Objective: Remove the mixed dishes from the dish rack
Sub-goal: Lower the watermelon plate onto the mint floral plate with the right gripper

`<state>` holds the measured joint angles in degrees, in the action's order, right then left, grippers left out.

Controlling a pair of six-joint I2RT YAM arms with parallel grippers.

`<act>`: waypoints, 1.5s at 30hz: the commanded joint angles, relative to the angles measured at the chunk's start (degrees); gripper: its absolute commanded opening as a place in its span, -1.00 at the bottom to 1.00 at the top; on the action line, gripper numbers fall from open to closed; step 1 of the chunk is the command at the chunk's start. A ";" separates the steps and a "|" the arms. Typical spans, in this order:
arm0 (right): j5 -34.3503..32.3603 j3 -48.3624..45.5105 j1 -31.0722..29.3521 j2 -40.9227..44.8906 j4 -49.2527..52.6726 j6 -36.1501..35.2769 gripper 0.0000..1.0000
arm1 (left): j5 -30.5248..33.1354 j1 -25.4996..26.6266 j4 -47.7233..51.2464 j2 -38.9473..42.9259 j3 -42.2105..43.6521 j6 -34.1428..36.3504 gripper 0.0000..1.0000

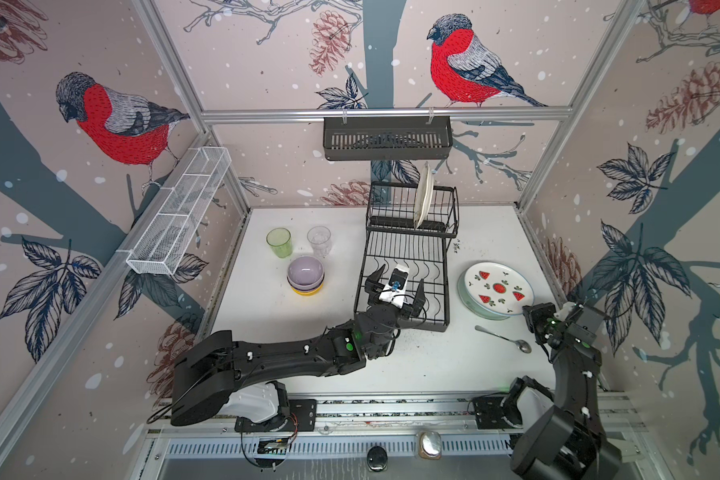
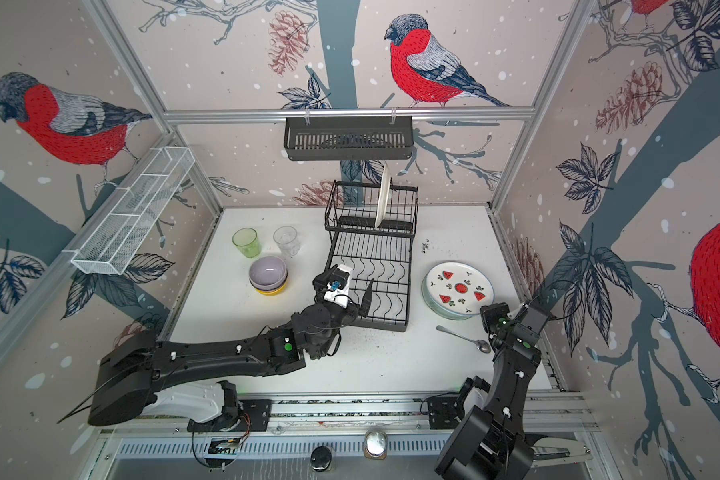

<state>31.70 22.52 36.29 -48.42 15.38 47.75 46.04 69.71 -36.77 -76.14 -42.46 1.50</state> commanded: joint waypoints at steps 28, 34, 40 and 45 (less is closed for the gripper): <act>-4.01 0.91 -5.87 -15.73 -13.64 -1.86 0.08 | 4.94 -5.06 1.15 2.53 4.86 -1.49 0.96; -6.86 2.88 -8.69 -14.46 -11.17 -3.22 0.53 | 4.06 -5.16 1.84 2.49 4.71 -2.55 0.96; -14.04 6.68 -12.10 -13.70 -5.44 -5.49 1.00 | 2.50 -5.28 3.18 2.05 3.75 -3.67 0.96; -16.76 8.57 -13.03 -16.36 -2.11 -6.81 0.99 | 2.05 -5.29 3.69 1.92 3.62 -4.53 0.96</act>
<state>18.22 30.26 23.79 -64.07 10.33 42.94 48.93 64.51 -33.15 -74.08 -38.28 -1.74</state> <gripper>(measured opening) 0.996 0.980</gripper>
